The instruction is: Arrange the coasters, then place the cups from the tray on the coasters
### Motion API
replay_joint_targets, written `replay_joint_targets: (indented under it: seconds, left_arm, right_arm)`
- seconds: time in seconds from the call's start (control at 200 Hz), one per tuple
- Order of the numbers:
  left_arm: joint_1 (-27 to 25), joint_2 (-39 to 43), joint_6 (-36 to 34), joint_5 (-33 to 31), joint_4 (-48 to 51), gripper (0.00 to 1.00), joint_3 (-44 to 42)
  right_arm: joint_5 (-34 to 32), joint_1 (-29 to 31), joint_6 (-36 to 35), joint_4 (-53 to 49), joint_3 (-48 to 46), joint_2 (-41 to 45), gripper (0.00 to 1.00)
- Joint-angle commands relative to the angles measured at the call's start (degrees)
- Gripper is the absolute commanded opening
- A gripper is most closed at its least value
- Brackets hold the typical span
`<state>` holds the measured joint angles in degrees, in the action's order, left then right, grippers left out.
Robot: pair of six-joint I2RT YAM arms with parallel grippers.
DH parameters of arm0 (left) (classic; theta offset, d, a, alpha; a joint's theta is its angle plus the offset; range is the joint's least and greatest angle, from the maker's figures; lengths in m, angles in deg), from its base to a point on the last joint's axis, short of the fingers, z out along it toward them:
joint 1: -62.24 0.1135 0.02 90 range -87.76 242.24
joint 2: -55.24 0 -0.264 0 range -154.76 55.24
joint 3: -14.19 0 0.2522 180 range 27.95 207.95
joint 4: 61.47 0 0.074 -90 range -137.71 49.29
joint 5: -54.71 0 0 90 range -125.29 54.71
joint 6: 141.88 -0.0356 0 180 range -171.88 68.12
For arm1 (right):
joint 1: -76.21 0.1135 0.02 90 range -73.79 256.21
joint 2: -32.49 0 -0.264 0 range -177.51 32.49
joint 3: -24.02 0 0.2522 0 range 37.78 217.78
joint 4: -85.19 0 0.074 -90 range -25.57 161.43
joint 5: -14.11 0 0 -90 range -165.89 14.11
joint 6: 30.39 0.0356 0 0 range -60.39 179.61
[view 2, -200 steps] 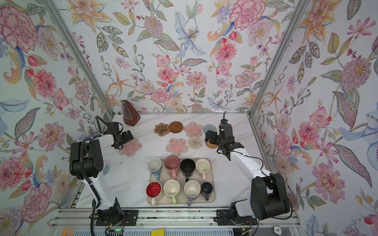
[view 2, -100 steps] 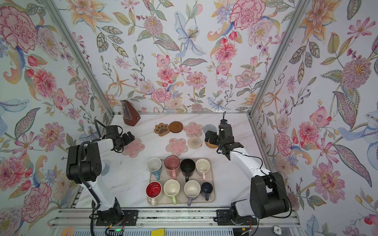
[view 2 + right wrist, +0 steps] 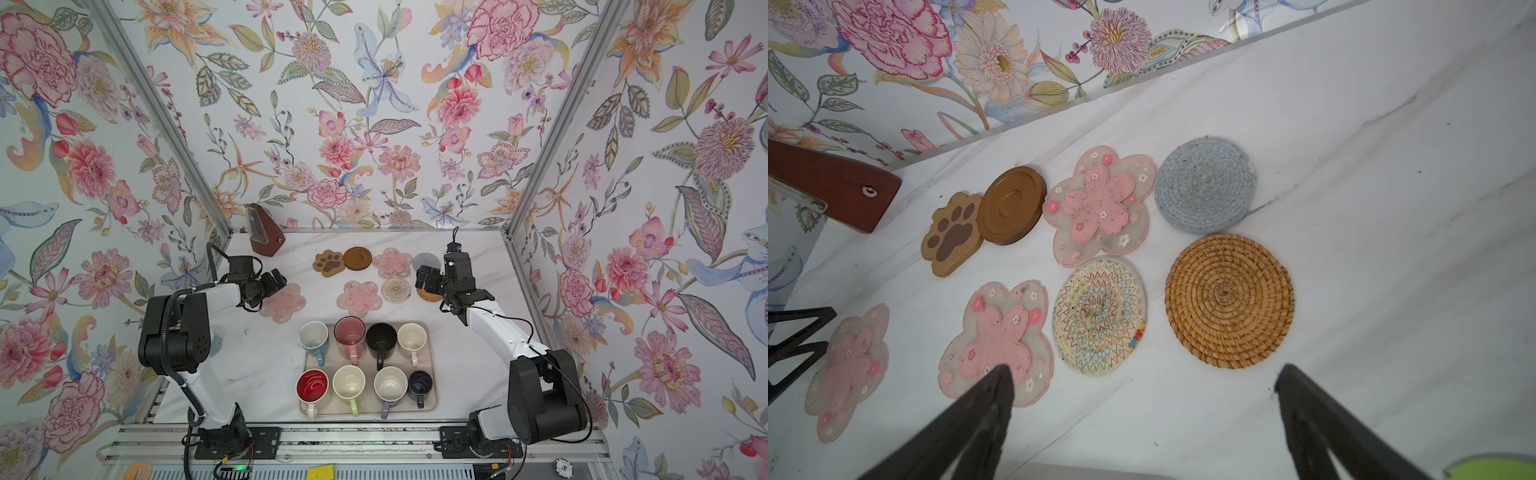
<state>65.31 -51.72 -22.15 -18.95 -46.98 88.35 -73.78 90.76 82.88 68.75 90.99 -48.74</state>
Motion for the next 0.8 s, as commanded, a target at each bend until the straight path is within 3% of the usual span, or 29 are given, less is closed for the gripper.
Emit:
replay_joint_targets:
  seconds: [0.0, 0.275, 0.791]
  left_arm:
    - [-2.7, -1.0, 2.2, 2.3, 4.5, 0.99, -0.7]
    - [-5.9, -0.1, 3.8, 1.9, 3.9, 0.99, -2.1]
    - [-6.0, 9.6, 1.4, -8.9, 12.0, 0.99, -6.0]
  right_arm:
    - [-0.2, 0.0, 0.6, 1.0, -0.4, 0.8, 0.99]
    - [-0.4, -0.2, 0.4, 1.1, -1.3, 1.7, 0.99]
    - [0.0, -0.6, 0.6, 1.8, -2.2, 2.0, 0.99]
